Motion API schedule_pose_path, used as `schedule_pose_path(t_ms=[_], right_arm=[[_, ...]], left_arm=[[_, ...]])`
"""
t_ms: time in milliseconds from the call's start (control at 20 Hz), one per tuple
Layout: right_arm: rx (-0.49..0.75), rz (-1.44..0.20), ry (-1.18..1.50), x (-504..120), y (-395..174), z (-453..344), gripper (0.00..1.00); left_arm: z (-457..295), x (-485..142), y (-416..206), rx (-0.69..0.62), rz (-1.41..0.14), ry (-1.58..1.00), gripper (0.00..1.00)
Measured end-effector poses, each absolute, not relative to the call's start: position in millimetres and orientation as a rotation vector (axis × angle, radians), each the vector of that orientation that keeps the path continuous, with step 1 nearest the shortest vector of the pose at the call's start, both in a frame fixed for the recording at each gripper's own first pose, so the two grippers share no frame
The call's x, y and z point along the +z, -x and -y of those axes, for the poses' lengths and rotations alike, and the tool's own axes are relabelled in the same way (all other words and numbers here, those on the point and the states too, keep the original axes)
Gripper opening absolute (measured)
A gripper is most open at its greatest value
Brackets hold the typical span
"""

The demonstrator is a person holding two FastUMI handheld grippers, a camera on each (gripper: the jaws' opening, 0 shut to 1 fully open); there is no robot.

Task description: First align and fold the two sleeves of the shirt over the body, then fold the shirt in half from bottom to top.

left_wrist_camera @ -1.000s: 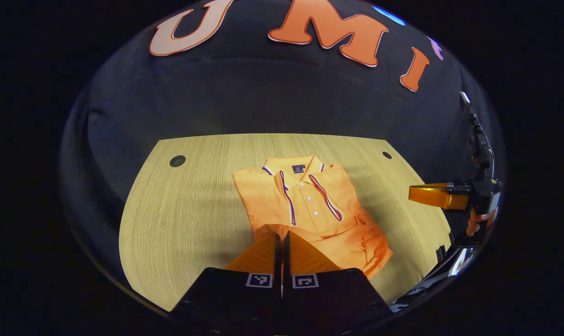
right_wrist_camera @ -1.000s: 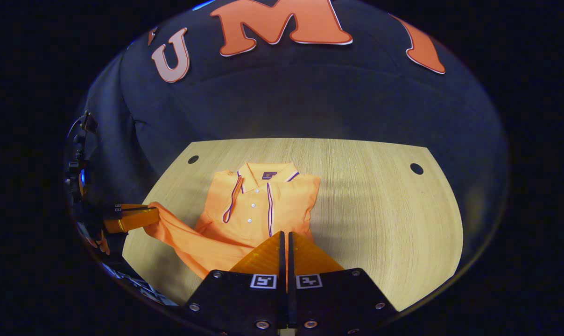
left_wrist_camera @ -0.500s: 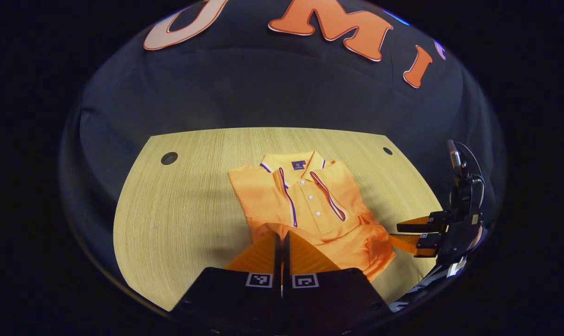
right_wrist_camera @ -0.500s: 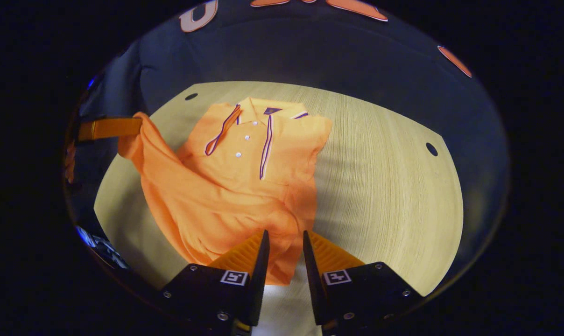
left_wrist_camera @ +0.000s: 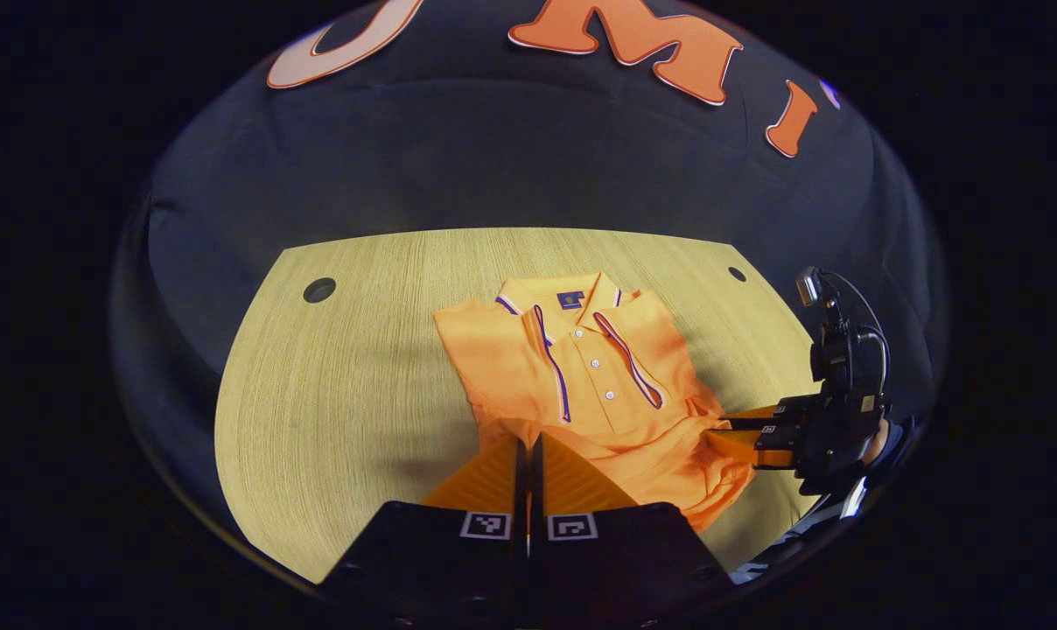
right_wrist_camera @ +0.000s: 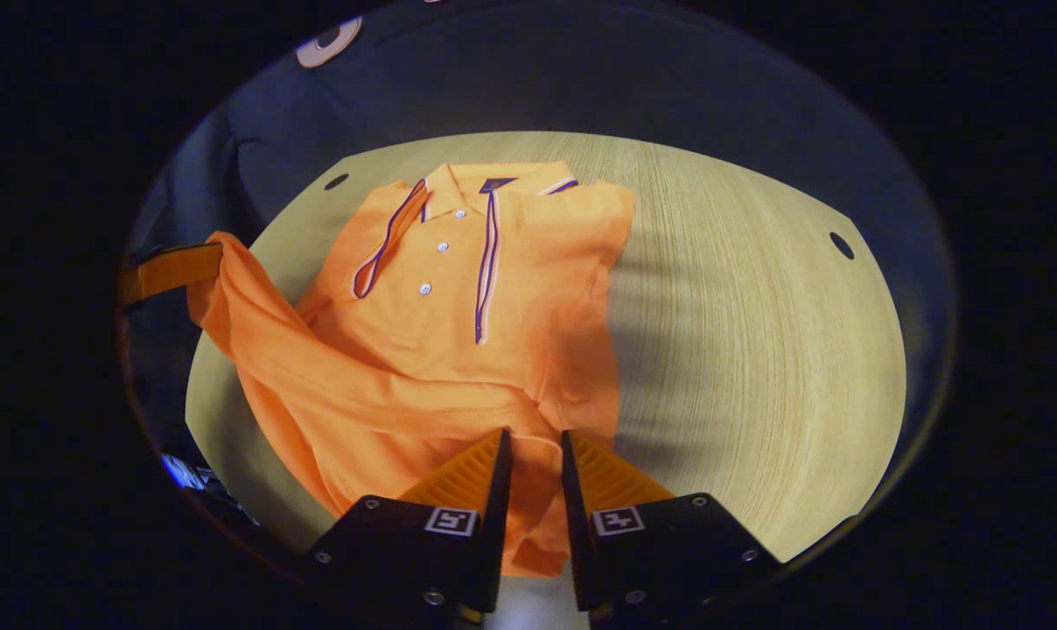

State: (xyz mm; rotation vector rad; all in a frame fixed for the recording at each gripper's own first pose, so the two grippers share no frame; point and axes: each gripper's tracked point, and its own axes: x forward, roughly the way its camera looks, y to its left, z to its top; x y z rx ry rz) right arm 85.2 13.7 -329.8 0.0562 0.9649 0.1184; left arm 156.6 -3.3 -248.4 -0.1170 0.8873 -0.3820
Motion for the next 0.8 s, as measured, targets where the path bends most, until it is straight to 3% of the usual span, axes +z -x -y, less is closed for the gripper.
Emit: schedule_pose_path(t_ms=[50, 100, 200, 650, 800], right_arm=[[0.119, -0.956, -0.068, -328, -84, -18, 0.18], [0.155, -0.959, -0.099, -328, -81, -30, 0.14], [0.117, -0.904, -0.14, -316, -90, -27, 0.01], [0.119, -0.9, -0.238, -296, -91, -39, 0.02], [0.08, -0.827, -0.23, -277, -110, -32, 0.01]], left_arm=[[3, -249, -156, -0.38, -0.89, 0.12, 0.01], [3, -250, -157, -0.378, -0.893, 0.12, 0.01], [2, -253, -158, -0.376, -0.896, 0.12, 0.01], [5, -253, -167, -0.389, -0.881, 0.103, 0.01], [6, -253, -170, -0.392, -0.876, 0.098, 0.01]])
